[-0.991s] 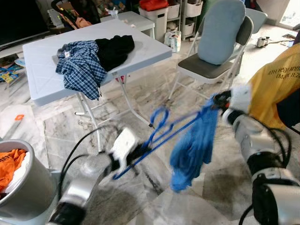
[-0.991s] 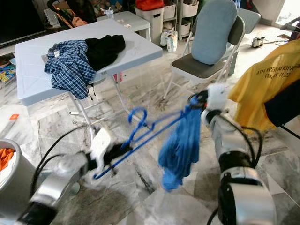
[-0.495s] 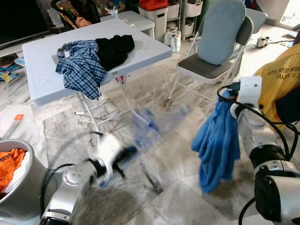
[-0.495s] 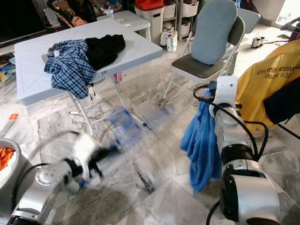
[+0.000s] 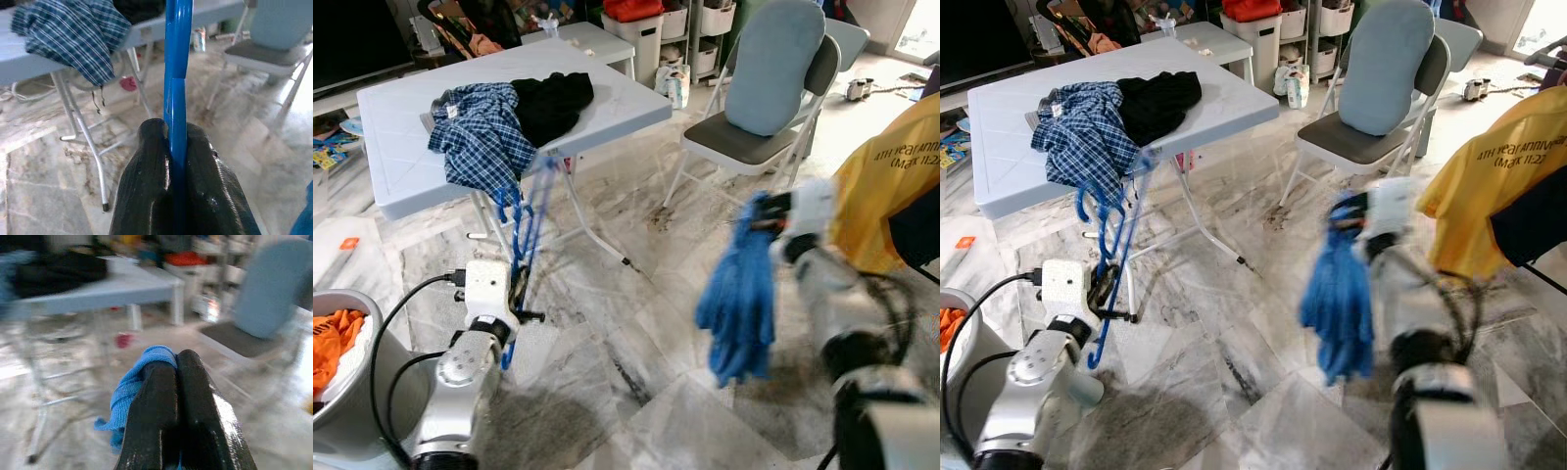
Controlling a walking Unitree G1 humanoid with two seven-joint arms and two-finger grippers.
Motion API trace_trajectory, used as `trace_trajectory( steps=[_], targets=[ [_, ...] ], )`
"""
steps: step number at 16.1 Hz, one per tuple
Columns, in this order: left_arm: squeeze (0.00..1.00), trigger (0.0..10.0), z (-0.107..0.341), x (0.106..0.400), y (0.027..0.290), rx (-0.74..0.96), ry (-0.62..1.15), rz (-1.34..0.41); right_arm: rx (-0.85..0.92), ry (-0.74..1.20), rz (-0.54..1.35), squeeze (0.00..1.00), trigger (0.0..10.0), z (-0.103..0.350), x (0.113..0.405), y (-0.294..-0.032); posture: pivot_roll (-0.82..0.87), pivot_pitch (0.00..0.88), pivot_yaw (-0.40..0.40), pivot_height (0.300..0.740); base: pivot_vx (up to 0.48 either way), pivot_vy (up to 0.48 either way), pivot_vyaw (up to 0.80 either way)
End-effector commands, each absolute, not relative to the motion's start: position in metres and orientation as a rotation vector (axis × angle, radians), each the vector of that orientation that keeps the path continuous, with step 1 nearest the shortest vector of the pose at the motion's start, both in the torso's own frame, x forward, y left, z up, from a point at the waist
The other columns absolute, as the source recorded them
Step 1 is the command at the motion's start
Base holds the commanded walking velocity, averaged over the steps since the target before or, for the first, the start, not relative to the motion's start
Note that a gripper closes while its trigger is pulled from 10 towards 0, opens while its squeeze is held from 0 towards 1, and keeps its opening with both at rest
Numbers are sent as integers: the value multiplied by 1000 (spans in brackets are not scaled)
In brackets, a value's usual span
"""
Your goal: Hang hanger
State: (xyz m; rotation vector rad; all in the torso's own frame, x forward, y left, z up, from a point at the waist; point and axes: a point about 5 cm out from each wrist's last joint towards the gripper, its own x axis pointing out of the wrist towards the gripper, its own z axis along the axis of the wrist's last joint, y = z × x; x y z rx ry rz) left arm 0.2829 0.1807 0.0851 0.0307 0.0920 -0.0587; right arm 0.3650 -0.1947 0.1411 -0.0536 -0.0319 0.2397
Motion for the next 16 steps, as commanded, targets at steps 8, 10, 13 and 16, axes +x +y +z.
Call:
trace_trajectory(
  steps=[8, 10, 13, 16],
  targets=[
    [0, 10000, 105, 295, 196, 58, -9, 32, -53, -145, 494, 0, 0, 160, 350, -159, -92, 0, 59, 740, 187, 0, 0],
    [0, 10000, 107, 297, 199, 58, -17, 39, -51, -150, 488, 0, 0, 164, 351, -160, -92, 0, 59, 740, 337, 0, 0],
    [0, 10000, 110, 299, 202, 49, -26, 55, -58, -164, 488, 0, 0, 168, 350, -157, -92, 0, 55, 740, 363, 0, 0],
    [0, 10000, 111, 300, 202, 46, -32, 64, -68, -172, 493, 0, 0, 171, 350, -154, -93, 0, 52, 740, 374, 0, 0]
  ],
)
